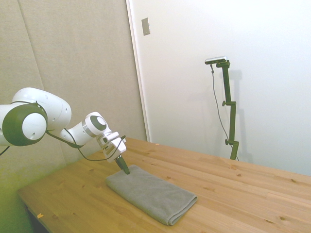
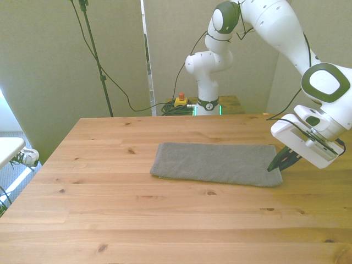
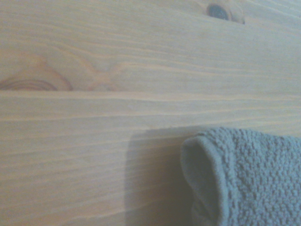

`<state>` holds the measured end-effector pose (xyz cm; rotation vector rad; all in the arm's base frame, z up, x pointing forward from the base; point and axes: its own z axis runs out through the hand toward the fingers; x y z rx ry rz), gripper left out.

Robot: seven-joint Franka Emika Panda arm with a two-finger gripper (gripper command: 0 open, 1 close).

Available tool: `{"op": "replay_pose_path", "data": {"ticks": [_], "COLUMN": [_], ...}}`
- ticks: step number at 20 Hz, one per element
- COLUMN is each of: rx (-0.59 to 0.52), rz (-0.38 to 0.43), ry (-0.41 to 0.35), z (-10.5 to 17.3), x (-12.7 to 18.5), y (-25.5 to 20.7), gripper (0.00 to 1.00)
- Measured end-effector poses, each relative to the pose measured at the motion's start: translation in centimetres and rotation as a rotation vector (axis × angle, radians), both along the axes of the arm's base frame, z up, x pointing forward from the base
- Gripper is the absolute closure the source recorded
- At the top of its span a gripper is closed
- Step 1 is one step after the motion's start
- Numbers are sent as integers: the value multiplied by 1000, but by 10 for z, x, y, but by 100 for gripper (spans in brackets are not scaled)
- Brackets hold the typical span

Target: Fold the towel

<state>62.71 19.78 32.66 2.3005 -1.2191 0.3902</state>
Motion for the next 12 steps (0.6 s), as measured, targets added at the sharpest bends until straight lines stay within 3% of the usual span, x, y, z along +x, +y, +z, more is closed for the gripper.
{"op": "replay_pose_path", "data": {"ticks": [4, 9, 12], "rx": [110, 198, 225], "rz": [-5, -8, -22], "ry": [-5, -74, -107], "z": [20, 91, 118], "x": [-16, -42, -51], "y": [-8, -42, -69], "gripper": [100, 100, 100]}}
